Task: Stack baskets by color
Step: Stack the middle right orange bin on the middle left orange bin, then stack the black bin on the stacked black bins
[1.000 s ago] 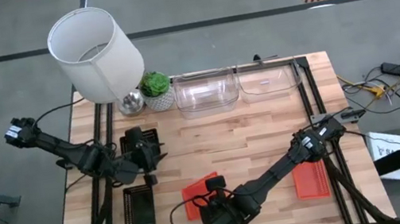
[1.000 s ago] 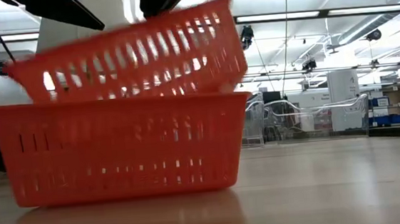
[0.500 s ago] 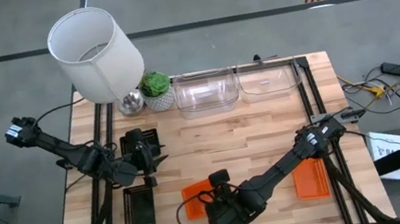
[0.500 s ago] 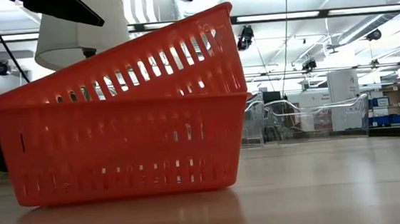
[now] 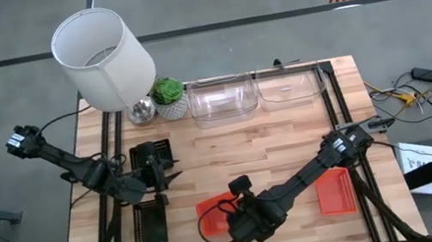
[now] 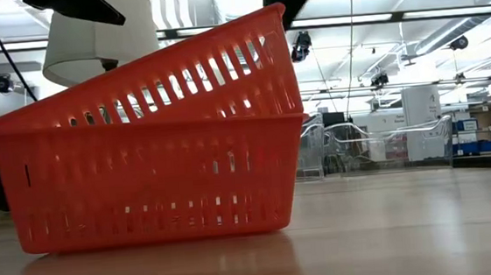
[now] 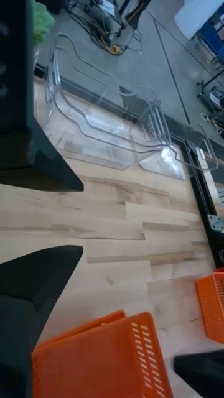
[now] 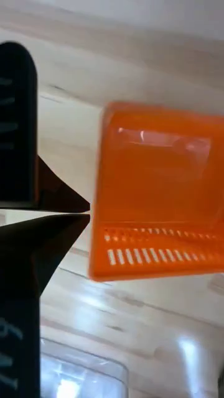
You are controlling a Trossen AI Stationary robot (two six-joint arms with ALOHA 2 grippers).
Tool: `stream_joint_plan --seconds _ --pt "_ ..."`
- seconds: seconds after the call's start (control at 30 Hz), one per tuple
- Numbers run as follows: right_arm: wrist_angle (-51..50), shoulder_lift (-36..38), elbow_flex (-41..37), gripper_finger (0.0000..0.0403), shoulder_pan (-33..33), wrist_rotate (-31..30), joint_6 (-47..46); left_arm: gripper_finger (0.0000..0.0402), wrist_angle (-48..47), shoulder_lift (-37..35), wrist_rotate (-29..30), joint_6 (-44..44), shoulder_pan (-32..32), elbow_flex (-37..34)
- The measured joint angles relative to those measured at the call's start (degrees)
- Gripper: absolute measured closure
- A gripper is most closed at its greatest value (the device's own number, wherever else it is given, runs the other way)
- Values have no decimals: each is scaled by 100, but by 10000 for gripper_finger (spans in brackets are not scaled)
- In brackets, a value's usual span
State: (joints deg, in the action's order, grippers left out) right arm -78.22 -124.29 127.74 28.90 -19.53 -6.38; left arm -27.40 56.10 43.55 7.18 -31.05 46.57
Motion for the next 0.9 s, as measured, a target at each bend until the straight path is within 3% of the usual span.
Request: stream_joint_plan --seconds 0.23,0.57,0.9 --pt "874 0 -623 394 -72 378 258 267 3 0 0 2 -6 -2" --pt "834 437 -1352 394 -84 280 374 267 120 161 -24 9 -13 -13" --pt "3732 2488 -4320 394 -141 46 877 267 599 804 -42 742 -15 -98"
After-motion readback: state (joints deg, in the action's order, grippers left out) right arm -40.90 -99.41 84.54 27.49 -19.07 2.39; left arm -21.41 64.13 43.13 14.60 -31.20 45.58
